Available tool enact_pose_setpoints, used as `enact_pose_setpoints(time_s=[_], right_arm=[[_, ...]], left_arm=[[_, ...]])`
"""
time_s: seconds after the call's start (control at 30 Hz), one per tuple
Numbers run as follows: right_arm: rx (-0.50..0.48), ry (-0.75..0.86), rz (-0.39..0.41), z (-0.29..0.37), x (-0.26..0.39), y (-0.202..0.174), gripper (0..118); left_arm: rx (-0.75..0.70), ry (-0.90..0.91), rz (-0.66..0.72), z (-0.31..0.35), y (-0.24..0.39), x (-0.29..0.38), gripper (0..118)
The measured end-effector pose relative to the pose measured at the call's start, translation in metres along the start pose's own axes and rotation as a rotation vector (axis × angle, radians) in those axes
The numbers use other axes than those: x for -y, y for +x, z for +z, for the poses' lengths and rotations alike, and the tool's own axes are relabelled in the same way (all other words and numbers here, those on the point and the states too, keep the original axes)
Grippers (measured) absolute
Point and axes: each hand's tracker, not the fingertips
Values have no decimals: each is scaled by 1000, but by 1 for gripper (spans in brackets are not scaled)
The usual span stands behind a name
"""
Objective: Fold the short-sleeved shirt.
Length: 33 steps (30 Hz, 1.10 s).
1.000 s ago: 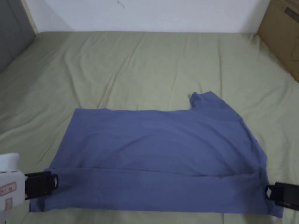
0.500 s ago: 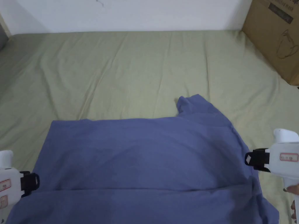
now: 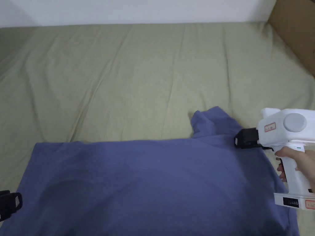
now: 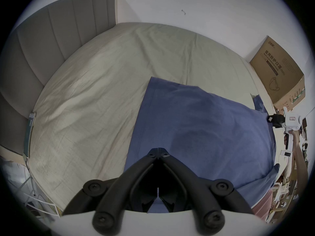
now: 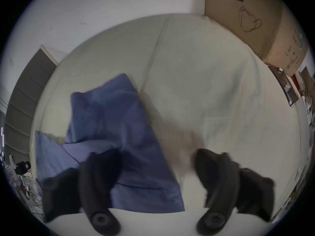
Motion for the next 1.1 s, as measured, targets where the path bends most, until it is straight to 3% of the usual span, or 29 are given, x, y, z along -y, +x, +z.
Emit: enact_pose_setpoints(time_s=[0.03,0.07,0.1,0.13,0.17,0.23,0.37,0.4,0.43,0.5,0.53,0.67,0.8,0.87,0.93,1.0,1.07,1.1], right_arm=[[69,10,47,2,4,-5,68],[35,59,43,10,8,-8,68],[2,68,51,17,11,-12,53],[-10,78,79,19,11,-13,21],[-45,63,78,19,11,-14,0],[-3,60,74,16,8,-16,0],[-10,72,78,23,6,-19,0],[-28,70,76,25,5,-20,0],[-23,76,76,27,4,-21,0],[-19,83,85,28,2,-21,0],[-17,83,84,28,2,-21,0],[-11,70,93,24,1,-22,0],[-6,65,106,23,3,-25,0],[-3,61,113,22,3,-25,0],[-8,55,108,20,2,-23,0],[-9,54,106,21,2,-23,0],[-22,50,108,26,1,-22,0],[-31,50,124,31,1,-23,0]], left_arm=[[-1,-7,-1,-2,-1,1,0],[-1,-15,-2,-4,-2,2,0],[0,-21,-6,-6,-2,2,0],[0,-24,-10,-8,-2,3,0],[-3,-30,-12,-9,-3,4,0],[-9,-30,-3,-11,-4,3,0],[7,-12,12,-13,-10,-6,0],[6,-13,11,-16,-11,-12,9],[7,-11,11,-19,-14,-18,29],[-2,-12,17,-30,-14,-36,87],[-4,-16,21,-36,-13,-45,97],[11,-27,49,-73,-6,-95,96],[-68,-12,13,-111,8,-129,96],[-78,-34,-42,-133,15,-132,84],[-101,-122,-80,-151,23,-129,81],[-110,-58,-63,-137,23,-128,58],[-100,-38,-48,-125,22,-131,51],[-82,-40,-40,-121,17,-131,17]])
